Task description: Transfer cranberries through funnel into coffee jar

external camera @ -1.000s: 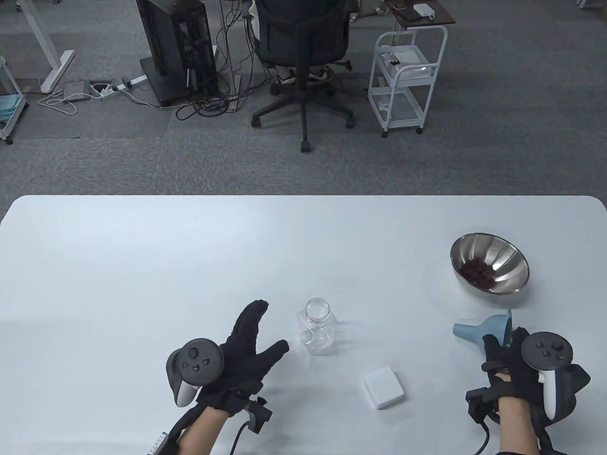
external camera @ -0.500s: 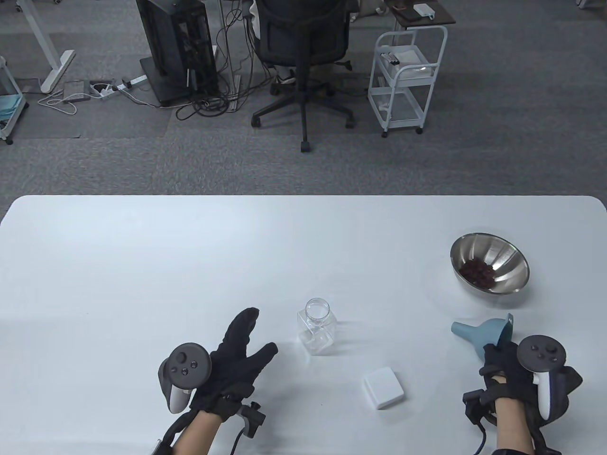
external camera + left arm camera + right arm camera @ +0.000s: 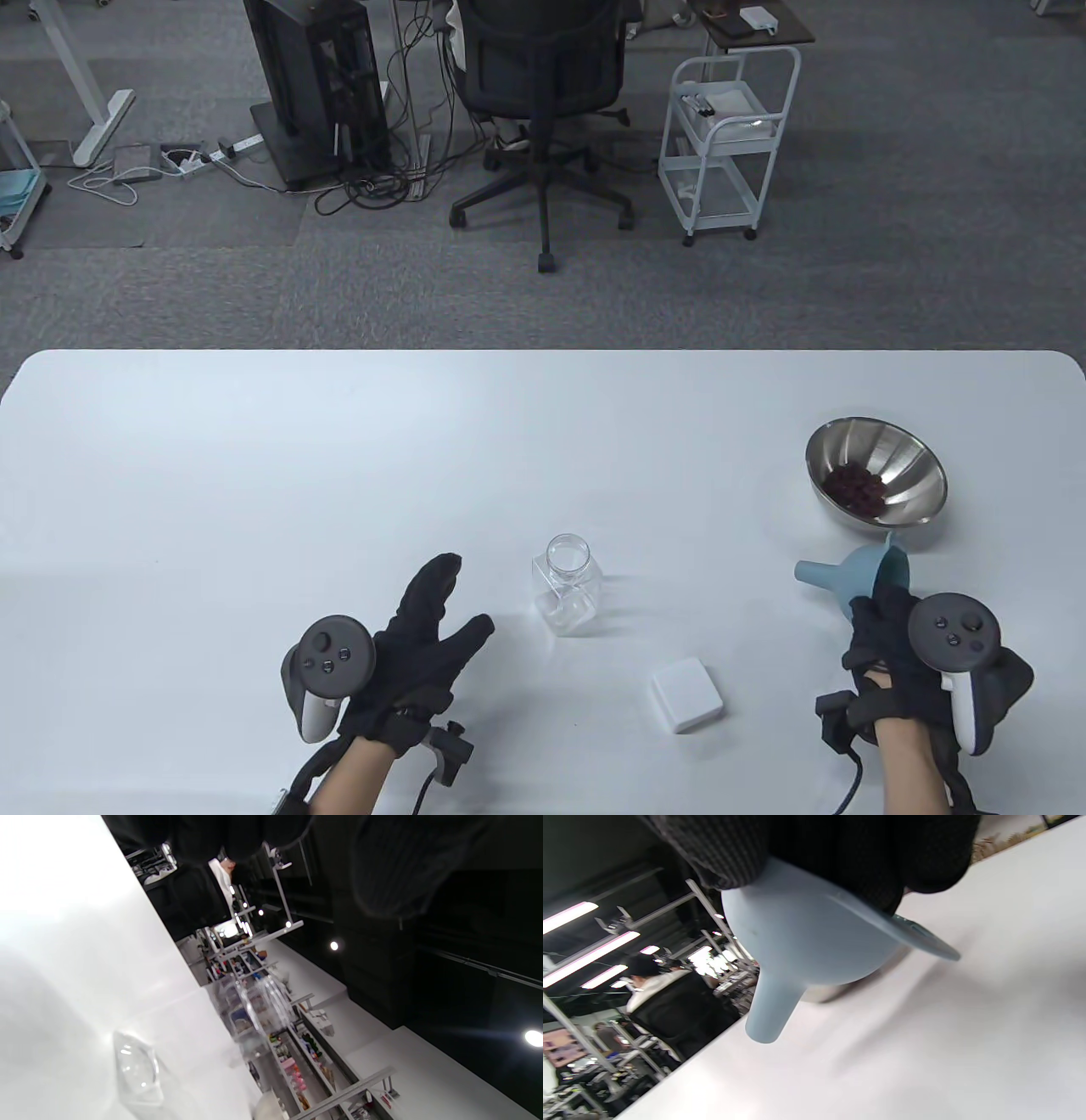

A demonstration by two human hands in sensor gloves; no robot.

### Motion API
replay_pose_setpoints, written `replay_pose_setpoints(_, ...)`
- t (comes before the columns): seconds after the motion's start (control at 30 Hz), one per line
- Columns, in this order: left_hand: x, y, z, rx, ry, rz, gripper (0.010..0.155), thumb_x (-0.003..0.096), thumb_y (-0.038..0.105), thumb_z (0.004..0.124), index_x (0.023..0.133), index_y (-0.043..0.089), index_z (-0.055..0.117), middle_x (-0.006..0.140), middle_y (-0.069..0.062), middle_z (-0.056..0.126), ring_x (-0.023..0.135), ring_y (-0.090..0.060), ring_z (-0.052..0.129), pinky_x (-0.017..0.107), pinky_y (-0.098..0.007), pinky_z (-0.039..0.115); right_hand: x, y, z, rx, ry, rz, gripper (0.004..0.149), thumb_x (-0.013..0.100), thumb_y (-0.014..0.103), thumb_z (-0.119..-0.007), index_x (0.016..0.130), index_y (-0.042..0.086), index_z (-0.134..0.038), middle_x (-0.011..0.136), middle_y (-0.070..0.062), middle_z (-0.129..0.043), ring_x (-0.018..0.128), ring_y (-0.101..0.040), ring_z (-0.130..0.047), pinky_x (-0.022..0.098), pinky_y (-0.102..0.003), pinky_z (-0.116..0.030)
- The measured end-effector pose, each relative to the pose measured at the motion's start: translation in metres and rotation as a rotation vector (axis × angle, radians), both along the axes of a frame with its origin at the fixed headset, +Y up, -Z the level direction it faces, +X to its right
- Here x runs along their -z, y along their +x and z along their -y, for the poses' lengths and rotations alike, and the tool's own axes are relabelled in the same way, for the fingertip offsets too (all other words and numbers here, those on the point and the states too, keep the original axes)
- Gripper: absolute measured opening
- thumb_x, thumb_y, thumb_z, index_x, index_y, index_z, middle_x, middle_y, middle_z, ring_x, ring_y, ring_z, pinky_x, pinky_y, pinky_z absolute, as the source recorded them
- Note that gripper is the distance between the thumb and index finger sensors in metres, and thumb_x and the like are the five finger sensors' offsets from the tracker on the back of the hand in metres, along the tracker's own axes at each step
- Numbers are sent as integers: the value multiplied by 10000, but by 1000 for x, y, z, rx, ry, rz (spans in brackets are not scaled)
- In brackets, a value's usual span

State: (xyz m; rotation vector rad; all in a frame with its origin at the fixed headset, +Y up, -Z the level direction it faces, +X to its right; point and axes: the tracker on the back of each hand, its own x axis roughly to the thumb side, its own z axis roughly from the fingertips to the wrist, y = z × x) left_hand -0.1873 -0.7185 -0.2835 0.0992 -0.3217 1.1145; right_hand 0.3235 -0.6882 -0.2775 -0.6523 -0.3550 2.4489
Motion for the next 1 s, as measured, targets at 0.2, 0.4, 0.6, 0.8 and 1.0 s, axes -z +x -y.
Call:
replay_pose_setpoints(0.2,0,-1,0,-4,-1,-2,853,490,539,808,1124,116,425,1172,-205,466,1076,-498,600,743,-611,586,-1,-42,-40,-96,129,-128,378,450,315,-824,798,166,-846,778,-101,-941,666,-295,-936,522,-469,-768)
replay_pose_setpoints(0.4,0,-1,1,-4,-1,-3,852,490,539,809,1123,117,427,1171,-206,466,1076,-496,600,744,-611,586,-2,-94,-78,-218,228,-274,379,451,306,-826,804,168,-846,782,-99,-936,677,-295,-927,537,-476,-755)
replay_pose_setpoints(0.6,0,-2,1,-8,-9,-9,852,491,540,807,1124,115,426,1172,-204,466,1076,-497,599,744,-611,585,-1,-146,-105,-365,276,-387,377,449,304,-832,802,172,-854,777,-92,-943,680,-292,-928,543,-476,-752)
replay_pose_setpoints(0.8,0,-2,1,-11,-15,-12,852,492,541,805,1124,115,424,1173,-206,464,1077,-498,597,745,-610,584,0,-197,-119,-501,293,-508,377,447,306,-836,800,175,-858,771,-88,-949,678,-288,-931,544,-474,-753)
replay_pose_setpoints(1.0,1,-3,1,-14,-18,-15,851,495,542,803,1126,118,420,1175,-205,459,1080,-495,594,747,-610,582,0,-241,-122,-672,269,-618,377,445,307,-837,800,184,-861,776,-79,-950,688,-285,-928,551,-473,-749)
